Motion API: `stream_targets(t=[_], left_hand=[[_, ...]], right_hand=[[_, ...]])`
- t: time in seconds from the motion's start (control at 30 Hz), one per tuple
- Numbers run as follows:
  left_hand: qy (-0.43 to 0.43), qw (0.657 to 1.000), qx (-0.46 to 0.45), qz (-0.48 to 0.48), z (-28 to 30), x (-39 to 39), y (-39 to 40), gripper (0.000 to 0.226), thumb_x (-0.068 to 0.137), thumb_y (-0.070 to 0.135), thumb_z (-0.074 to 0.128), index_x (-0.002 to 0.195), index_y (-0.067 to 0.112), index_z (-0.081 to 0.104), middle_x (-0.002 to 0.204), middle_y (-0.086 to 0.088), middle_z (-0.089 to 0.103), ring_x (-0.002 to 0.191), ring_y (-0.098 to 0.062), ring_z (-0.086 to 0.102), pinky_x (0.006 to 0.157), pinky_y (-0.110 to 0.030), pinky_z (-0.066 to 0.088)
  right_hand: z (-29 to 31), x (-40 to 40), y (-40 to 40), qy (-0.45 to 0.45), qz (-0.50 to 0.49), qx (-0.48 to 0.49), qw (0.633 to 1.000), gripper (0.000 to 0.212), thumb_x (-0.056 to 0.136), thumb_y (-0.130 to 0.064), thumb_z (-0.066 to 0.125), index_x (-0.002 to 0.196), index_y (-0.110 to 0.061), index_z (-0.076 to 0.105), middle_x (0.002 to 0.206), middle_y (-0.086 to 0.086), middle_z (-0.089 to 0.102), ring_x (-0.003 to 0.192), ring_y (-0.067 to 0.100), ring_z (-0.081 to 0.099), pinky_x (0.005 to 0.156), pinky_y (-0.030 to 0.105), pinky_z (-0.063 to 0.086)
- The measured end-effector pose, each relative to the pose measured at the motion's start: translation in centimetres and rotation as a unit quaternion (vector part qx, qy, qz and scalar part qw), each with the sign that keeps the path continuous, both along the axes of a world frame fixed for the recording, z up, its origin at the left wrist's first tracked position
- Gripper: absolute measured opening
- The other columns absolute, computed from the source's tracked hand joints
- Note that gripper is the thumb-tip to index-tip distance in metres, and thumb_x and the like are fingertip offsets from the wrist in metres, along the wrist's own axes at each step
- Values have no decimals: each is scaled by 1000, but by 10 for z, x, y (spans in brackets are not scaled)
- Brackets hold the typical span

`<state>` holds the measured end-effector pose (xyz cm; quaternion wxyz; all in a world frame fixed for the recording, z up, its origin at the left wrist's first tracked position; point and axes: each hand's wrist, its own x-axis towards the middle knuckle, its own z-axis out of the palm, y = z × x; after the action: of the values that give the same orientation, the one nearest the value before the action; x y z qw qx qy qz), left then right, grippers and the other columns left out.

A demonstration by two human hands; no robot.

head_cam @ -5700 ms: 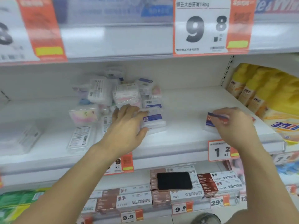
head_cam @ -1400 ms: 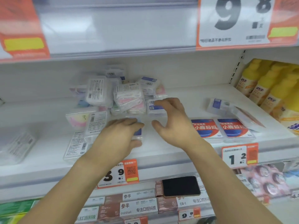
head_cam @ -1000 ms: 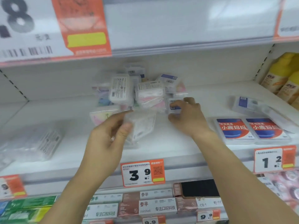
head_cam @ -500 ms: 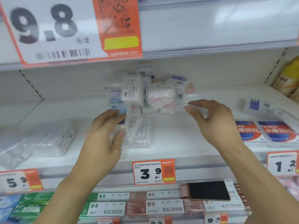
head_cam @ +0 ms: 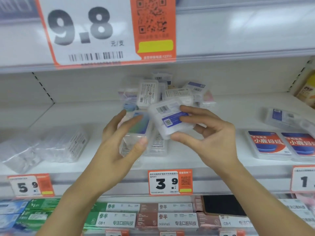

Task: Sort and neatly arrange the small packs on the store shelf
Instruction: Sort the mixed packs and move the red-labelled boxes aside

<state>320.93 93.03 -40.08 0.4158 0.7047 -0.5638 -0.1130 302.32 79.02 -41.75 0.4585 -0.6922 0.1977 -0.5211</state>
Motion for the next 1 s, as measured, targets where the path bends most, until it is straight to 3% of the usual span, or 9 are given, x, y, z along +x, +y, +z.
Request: stream_targets(t=[0.17, 0.3, 0.4, 0.5, 0.6, 0.67, 0.77, 0.9, 1.0], left_hand=[[187, 973, -128, 41, 11, -13, 3, 43, 81, 51, 61, 117, 28, 57, 109, 13, 71, 109, -5, 63, 93, -29, 49], [189, 959, -187, 95, 12, -13, 8, 44, 80, 23, 73, 119, 24, 53, 90, -1, 73, 84, -10, 70, 76, -22, 54], [244, 933, -228, 137, 11, -4, 12, 40, 88, 14, 69, 122, 22, 50, 94, -4, 70, 81, -12, 69, 69, -18, 53], [282, 921, -214, 164, 5, 6, 15, 36, 92, 14, 62, 126, 18, 48, 100, -3, 70, 85, -10, 70, 74, -31, 59], [320, 909, -198, 178, 0, 17, 18, 32, 94, 14, 59, 124, 19, 49, 98, 3, 71, 79, -4, 70, 74, -45, 60], [341, 904, -188, 177, -2, 26, 20, 33, 93, 16, 61, 124, 21, 50, 101, 2, 71, 86, -8, 71, 72, -49, 60], [363, 897, -179, 179, -1, 38, 22, 32, 92, 18, 63, 122, 23, 52, 100, 3, 71, 86, -9, 71, 74, -50, 59], [394, 884, -182, 175, 3, 50, 25, 35, 92, 18, 63, 125, 20, 51, 100, -4, 71, 86, -18, 72, 68, -46, 61], [415, 873, -192, 168, 11, 60, 31, 33, 93, 16, 62, 124, 16, 53, 97, -11, 70, 79, -19, 71, 56, -35, 58]], right_hand=[[-4, 25, 35, 19, 23, -101, 994, 38, 61, -19, 93, 94, -10, 77, 121, 6, 68, 116, 22, 65, 95, 43, 54], [6, 27, 43, 98, -7, -209, 973, 36, 73, -12, 87, 105, -6, 73, 123, 14, 58, 123, 16, 55, 103, 26, 42], [28, 47, 27, 113, -115, -196, 967, 35, 77, -8, 75, 112, -9, 67, 118, 7, 55, 114, 14, 55, 96, 28, 47], [50, 97, -10, 238, -161, -125, 950, 57, 81, -34, 73, 133, -24, 54, 130, 6, 42, 121, 23, 49, 101, 38, 46], [55, 139, -43, 459, -171, -104, 866, 88, 75, -72, 64, 148, -33, 33, 139, 14, 39, 129, 34, 42, 107, 44, 39], [57, 148, -53, 527, -167, -97, 828, 96, 67, -79, 63, 145, -32, 35, 138, 11, 48, 128, 32, 46, 104, 42, 40], [70, 139, -60, 434, -131, -6, 892, 79, 67, -48, 81, 135, -24, 50, 128, 1, 61, 113, 21, 61, 93, 32, 51], [82, 114, -64, 191, -28, 154, 969, 41, 71, 2, 76, 109, -9, 65, 81, 7, 65, 63, 20, 60, 61, 32, 49], [92, 107, -57, 128, 73, 161, 976, 46, 67, 19, 70, 109, 2, 67, 101, 17, 71, 87, 29, 70, 77, 35, 57]])
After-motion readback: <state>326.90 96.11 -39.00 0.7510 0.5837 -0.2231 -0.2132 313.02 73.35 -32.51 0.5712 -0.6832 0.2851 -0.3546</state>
